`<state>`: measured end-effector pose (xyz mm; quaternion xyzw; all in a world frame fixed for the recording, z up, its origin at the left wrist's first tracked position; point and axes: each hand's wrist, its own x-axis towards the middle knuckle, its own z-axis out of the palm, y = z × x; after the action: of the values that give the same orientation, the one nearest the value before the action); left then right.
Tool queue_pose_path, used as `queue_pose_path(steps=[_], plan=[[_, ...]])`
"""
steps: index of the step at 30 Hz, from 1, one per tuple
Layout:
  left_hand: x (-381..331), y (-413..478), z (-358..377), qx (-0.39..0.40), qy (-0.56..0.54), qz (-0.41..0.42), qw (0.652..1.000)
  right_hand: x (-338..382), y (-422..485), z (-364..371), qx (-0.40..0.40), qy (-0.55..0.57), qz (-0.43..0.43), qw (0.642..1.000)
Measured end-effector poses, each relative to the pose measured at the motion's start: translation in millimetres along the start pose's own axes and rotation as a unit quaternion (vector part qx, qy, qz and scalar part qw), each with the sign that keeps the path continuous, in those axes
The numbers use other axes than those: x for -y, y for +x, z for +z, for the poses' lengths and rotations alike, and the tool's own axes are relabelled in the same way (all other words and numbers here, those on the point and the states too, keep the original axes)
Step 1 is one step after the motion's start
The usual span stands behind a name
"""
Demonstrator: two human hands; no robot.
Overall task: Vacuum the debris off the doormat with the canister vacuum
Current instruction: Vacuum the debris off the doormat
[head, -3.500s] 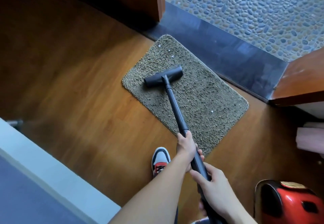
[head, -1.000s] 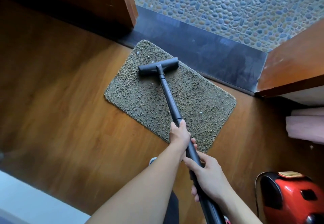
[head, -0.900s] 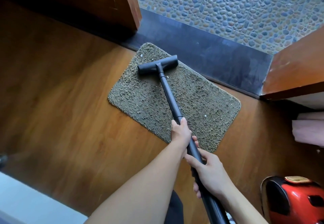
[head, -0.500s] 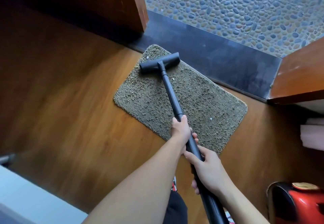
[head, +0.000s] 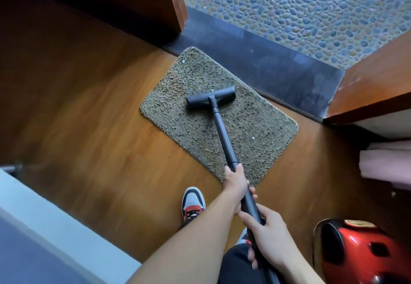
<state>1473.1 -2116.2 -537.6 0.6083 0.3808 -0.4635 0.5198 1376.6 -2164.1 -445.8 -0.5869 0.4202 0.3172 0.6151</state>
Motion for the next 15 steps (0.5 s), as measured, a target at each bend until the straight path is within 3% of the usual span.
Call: queue_pose_path(steps=[15], plan=[[10.2, 13.4, 7.8, -0.018, 0.011, 0.029, 0.999, -11.0, 7.7, -4.8, -0.007, -0.017, -0.007, 1.000]])
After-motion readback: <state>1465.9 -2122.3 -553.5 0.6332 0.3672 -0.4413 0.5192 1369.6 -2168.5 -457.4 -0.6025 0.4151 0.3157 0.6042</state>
